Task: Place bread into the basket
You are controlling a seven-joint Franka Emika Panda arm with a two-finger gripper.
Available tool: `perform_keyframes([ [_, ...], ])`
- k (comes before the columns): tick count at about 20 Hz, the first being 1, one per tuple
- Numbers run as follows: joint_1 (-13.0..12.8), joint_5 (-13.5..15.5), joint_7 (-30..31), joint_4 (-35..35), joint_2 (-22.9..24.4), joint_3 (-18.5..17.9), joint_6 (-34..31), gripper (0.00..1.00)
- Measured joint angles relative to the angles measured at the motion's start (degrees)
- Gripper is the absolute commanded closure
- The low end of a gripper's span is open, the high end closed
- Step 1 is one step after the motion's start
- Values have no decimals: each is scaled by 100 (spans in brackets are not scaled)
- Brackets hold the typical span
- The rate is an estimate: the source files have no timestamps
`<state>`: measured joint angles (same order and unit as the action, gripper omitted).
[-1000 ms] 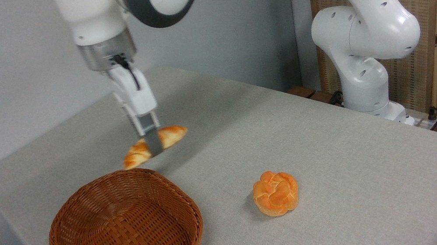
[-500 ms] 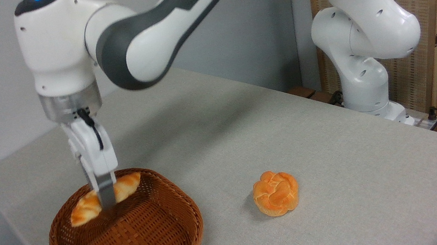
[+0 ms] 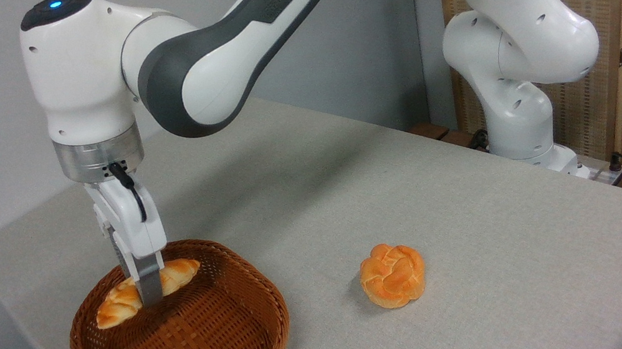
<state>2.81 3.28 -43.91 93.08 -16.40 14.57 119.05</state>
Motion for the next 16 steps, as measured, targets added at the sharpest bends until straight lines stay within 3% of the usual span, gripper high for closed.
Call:
perform_keyframes([
  [7, -4, 0, 0, -3, 1, 24, -96, 0],
  [10, 1, 0, 0, -51, 56, 24, -584, 0],
  [13, 2, 0, 0, -159, 449, 28, -1173, 0],
  [16, 62, 0, 25, -163, 1135, 34, -1884, 0],
])
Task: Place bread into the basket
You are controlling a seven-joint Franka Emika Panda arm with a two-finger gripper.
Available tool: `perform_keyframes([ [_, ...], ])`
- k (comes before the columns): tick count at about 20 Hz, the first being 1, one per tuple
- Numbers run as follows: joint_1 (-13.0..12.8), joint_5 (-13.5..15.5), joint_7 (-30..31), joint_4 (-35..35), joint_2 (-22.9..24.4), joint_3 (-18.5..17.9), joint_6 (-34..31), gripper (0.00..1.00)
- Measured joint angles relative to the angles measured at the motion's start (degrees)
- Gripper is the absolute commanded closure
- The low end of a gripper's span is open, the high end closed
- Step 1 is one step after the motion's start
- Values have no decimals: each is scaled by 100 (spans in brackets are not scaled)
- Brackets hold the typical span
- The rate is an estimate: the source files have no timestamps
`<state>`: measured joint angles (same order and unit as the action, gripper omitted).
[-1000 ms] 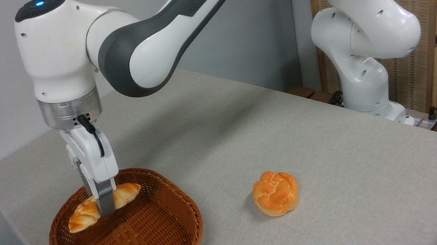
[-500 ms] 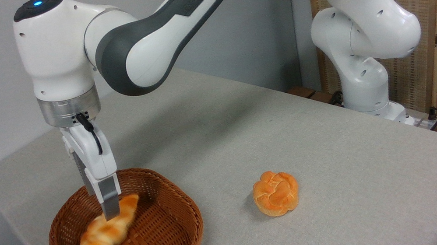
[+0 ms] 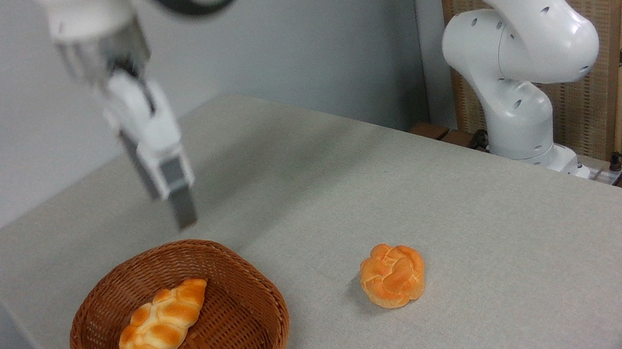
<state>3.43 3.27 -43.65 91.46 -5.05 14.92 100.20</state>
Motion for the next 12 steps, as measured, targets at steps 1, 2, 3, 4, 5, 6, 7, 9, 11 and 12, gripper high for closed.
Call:
perform_keyframes([
  [1, 81, 0, 1, 15, 216, -6, -219, 0],
  [2, 165, 0, 1, 52, 412, -29, -357, 0],
  [3, 224, -1, 1, 125, 587, -93, -425, 0],
  [4, 244, -1, 1, 216, 734, -208, -456, 0],
  [5, 239, -1, 0, 317, 864, -353, -479, 0],
  [6, 214, -1, -1, 402, 963, -500, -524, 0],
  [7, 162, -1, -2, 461, 1025, -650, -573, 0],
  [9, -25, -1, -2, 511, 1067, -972, -605, 0],
  [11, -230, -21, -3, 528, 1065, -1259, -605, 0],
  [12, -310, -43, -4, 532, 1063, -1334, -605, 0],
])
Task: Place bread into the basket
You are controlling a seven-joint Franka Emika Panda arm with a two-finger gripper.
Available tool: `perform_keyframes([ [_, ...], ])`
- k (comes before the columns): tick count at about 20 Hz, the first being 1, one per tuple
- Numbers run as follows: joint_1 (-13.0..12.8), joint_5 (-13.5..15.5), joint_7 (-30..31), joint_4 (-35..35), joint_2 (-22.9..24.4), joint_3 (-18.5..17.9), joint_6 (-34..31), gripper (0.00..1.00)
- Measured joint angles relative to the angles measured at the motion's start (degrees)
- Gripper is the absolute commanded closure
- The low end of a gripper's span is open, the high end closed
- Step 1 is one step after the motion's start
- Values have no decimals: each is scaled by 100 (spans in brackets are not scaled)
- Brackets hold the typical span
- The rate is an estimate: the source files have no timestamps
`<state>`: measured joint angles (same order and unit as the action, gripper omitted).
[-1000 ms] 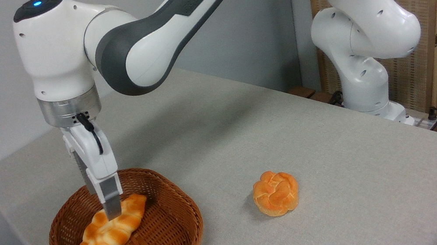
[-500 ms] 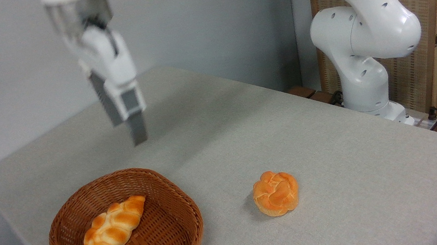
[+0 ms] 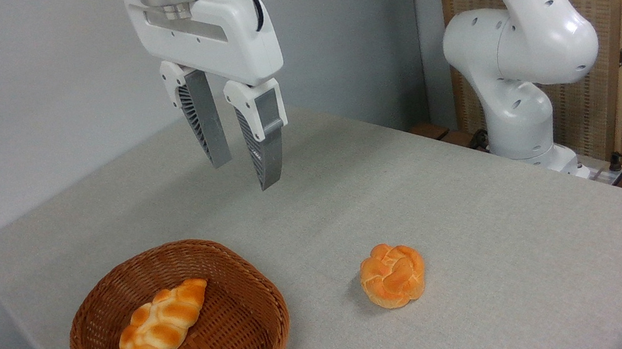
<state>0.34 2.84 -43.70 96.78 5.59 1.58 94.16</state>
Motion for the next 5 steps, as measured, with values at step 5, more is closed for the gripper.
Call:
perform_keyframes([
  [5, -220, -87, 0, 12, -109, -43, 0, 0],
])
